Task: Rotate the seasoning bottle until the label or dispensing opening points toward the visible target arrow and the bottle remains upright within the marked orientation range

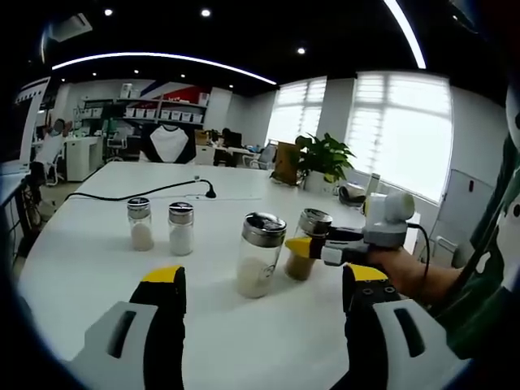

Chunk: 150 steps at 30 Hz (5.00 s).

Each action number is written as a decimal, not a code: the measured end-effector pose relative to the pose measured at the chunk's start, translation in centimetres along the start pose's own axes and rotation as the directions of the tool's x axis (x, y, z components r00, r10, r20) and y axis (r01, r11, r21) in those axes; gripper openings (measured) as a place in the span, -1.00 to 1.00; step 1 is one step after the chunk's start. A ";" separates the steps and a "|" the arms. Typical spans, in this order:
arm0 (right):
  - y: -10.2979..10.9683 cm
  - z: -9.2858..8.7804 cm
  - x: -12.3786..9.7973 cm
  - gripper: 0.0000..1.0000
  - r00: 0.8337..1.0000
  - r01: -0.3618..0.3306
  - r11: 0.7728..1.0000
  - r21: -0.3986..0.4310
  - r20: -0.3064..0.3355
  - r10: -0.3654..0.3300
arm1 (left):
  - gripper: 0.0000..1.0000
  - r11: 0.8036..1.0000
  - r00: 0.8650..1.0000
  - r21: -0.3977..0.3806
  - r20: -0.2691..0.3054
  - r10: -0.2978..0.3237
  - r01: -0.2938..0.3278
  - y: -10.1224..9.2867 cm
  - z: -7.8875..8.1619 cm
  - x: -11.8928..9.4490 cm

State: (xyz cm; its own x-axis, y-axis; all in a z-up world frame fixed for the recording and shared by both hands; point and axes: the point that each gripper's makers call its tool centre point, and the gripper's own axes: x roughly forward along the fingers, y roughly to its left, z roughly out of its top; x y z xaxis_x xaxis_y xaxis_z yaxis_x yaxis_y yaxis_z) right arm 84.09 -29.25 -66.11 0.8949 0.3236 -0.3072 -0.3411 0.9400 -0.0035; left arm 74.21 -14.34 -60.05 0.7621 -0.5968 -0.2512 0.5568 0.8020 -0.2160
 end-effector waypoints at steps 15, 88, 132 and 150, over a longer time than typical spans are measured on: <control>0.1 0.4 -0.3 0.21 0.999 -0.052 0.998 -0.020 0.001 0.052 | 0.66 1.000 1.000 -0.003 0.000 -0.003 0.003 -0.2 -0.1 0.0; 3.0 0.8 -1.6 -0.15 0.701 -0.707 0.682 -0.188 -0.054 0.711 | 0.65 1.000 1.000 -0.006 -0.002 0.015 -0.015 0.5 -0.2 -0.6; 1.9 1.0 -0.4 -0.16 0.876 -0.481 0.869 -0.117 -0.029 0.482 | 0.64 1.000 1.000 -0.022 0.009 0.007 -0.007 0.3 0.0 -0.6; 0.7 0.9 0.1 -0.16 0.959 -0.282 0.957 -0.061 -0.034 0.280 | 0.64 1.000 1.000 -0.019 0.006 0.011 -0.010 0.2 -0.2 -0.7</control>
State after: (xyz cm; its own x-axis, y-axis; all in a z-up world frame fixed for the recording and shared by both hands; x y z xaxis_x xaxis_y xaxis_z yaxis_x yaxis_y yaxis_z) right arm 84.23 -28.45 -65.32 0.7530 0.5703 -0.3282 -0.5965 0.8022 0.0253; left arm 73.77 -13.76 -60.07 0.7699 -0.5881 -0.2477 0.5423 0.8076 -0.2317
